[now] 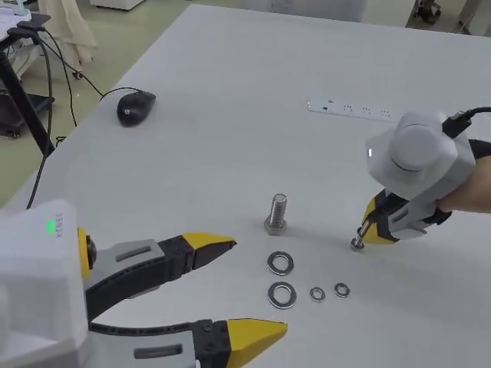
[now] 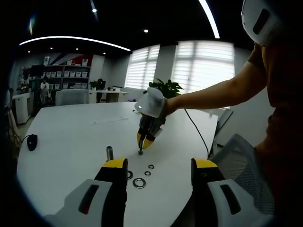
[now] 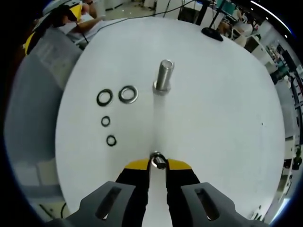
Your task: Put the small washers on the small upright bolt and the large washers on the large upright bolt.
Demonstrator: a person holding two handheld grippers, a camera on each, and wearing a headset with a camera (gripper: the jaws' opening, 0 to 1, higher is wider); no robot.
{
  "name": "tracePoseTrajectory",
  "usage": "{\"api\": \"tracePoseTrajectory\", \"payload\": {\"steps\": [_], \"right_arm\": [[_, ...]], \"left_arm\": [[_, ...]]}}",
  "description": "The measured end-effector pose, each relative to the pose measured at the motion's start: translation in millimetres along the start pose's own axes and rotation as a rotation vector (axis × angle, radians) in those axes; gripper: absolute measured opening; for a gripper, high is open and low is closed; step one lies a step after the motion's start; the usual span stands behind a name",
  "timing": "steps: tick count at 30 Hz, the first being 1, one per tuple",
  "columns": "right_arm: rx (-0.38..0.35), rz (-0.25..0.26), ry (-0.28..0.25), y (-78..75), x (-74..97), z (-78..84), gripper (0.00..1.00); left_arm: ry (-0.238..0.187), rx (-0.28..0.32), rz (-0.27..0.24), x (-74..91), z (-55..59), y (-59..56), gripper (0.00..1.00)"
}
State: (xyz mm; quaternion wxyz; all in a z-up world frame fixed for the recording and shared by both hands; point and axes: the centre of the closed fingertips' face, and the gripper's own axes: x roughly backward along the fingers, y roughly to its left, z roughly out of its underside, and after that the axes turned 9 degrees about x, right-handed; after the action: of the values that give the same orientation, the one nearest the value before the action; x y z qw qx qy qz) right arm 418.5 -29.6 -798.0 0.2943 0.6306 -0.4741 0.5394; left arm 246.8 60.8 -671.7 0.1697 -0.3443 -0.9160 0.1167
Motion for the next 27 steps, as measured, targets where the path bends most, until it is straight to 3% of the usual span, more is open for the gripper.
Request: {"api": "tracePoseTrajectory", "payload": {"steps": [18, 27], "right_arm": [[0.026, 0.013, -0.011, 0.2, -13.0, 5.1, 0.14], [-0.003, 0.028, -0.012, 2.1, -4.9, 8.8, 0.14]], "left_arm": [[0.004, -0.005, 0.003, 0.3, 4.6, 13.5, 0.53], [0.007, -0.018, 0.008, 0.5, -2.8, 3.9, 0.53]]}}
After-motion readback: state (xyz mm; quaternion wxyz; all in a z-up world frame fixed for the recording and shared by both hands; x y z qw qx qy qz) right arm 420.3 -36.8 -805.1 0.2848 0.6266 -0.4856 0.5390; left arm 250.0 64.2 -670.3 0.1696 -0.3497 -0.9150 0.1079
